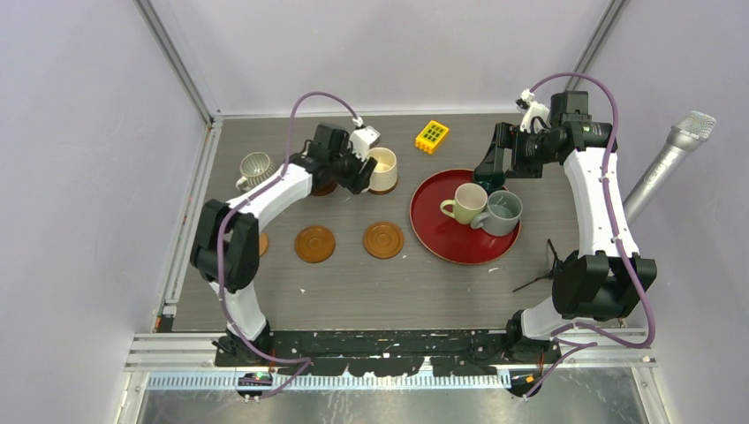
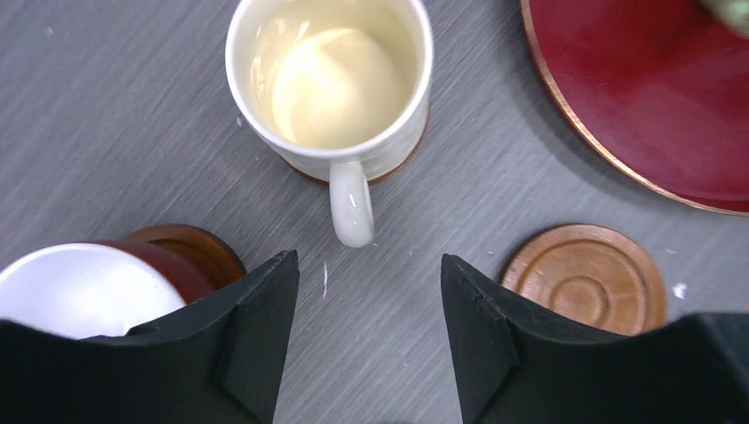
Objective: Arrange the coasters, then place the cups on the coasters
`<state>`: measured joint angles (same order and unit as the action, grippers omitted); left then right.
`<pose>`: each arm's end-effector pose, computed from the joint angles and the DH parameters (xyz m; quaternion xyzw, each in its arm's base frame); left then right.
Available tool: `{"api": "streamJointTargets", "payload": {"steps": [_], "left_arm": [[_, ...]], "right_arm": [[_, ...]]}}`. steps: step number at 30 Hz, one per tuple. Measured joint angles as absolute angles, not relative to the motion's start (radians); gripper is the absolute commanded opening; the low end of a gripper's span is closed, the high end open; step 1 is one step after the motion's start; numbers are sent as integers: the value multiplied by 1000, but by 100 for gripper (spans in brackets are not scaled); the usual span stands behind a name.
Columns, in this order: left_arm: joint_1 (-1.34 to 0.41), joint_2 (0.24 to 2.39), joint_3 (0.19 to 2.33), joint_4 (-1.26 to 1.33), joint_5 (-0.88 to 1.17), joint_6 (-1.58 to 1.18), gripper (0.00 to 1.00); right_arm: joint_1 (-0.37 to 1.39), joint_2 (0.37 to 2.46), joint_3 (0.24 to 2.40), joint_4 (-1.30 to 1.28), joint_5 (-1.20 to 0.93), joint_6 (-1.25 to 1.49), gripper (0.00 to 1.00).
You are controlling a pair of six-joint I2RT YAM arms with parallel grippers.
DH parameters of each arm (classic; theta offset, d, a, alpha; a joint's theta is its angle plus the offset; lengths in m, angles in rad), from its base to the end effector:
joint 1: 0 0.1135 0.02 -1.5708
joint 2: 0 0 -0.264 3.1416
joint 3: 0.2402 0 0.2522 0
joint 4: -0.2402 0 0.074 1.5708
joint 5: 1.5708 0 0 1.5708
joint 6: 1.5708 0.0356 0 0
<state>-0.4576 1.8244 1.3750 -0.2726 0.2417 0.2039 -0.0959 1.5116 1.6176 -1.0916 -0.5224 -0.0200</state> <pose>0.3680 -0.1907 0.2449 0.3407 0.8395 -0.1607 0.3916 0.2999 -0.0110 0.3752 -0.0393 0.9272 0.2307 0.2925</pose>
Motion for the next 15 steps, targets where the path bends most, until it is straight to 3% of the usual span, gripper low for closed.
{"api": "streamJointTargets", "payload": {"steps": [6, 15], "left_arm": [[-470, 1757, 1492, -403, 330, 263, 69], [-633, 1872, 1744, -580, 415, 395, 69]], "right_arm": [[-96, 1512, 1617, -1090, -523, -20, 86], [-96, 1512, 1618, -1070, -468, -17, 86]]}}
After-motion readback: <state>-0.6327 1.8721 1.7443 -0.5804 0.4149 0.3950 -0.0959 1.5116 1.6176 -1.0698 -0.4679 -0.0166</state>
